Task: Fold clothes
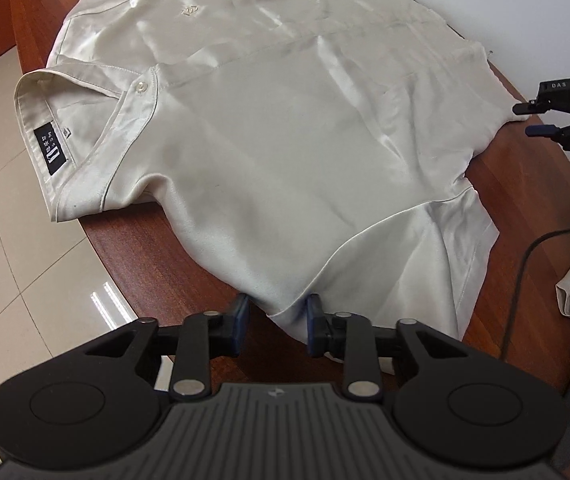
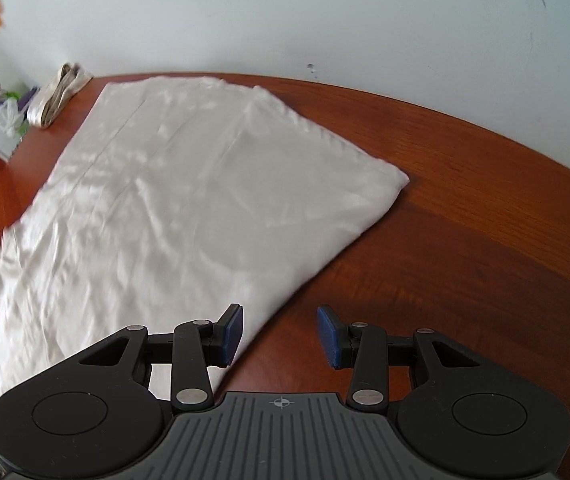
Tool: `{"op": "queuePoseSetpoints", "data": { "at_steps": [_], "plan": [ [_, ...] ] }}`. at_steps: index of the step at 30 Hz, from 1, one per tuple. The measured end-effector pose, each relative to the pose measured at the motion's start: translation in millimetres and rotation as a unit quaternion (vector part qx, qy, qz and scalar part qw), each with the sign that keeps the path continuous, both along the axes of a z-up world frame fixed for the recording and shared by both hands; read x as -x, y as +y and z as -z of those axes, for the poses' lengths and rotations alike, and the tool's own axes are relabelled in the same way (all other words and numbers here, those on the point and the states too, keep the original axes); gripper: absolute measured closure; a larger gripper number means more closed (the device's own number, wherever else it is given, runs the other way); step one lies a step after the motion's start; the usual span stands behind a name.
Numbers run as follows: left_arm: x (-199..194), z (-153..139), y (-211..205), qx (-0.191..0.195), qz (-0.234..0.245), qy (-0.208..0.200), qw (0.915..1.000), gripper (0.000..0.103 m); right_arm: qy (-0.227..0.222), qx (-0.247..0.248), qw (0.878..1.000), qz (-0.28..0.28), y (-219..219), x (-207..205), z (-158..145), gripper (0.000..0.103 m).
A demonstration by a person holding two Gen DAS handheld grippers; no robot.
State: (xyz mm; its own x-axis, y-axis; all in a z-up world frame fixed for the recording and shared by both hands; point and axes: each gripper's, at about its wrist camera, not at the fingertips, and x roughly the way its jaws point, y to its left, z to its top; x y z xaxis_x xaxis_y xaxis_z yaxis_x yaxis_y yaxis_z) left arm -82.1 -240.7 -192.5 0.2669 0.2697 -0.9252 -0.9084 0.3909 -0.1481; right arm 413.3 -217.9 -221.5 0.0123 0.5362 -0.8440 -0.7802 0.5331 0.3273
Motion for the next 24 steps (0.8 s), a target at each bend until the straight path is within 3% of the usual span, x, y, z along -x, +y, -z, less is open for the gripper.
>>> {"op": "queuePoseSetpoints", "data": {
  "at_steps": [5, 17, 20, 22, 24],
  "plan": [
    [-3, 0, 1, 0.004, -0.006, 0.005, 1.0, 0.079, -0.039, 0.012, 0.999, 0.01, 12, -11, 1, 0.059],
    [-15, -2, -1, -0.013, -0.005, 0.021, 0.9997, 0.079, -0.131, 0.041, 0.99, 0.033, 40, -39, 2, 0.06],
    [-15, -2, 0, -0.01, -0.009, 0.018, 0.9997, 0.079, -0.133, 0.047, 0.989, 0.034, 53, -46, 9, 0.06],
    [-15, -2, 1, -0.009, -0.011, 0.019, 0.9997, 0.079, -0.133, 0.048, 0.989, 0.038, 56, -49, 11, 0.063],
    [-17, -1, 2, -0.008, -0.012, 0.024, 0.9996, 0.079, -0.134, 0.049, 0.989, 0.04, 57, -49, 12, 0.073]
  ]
}}
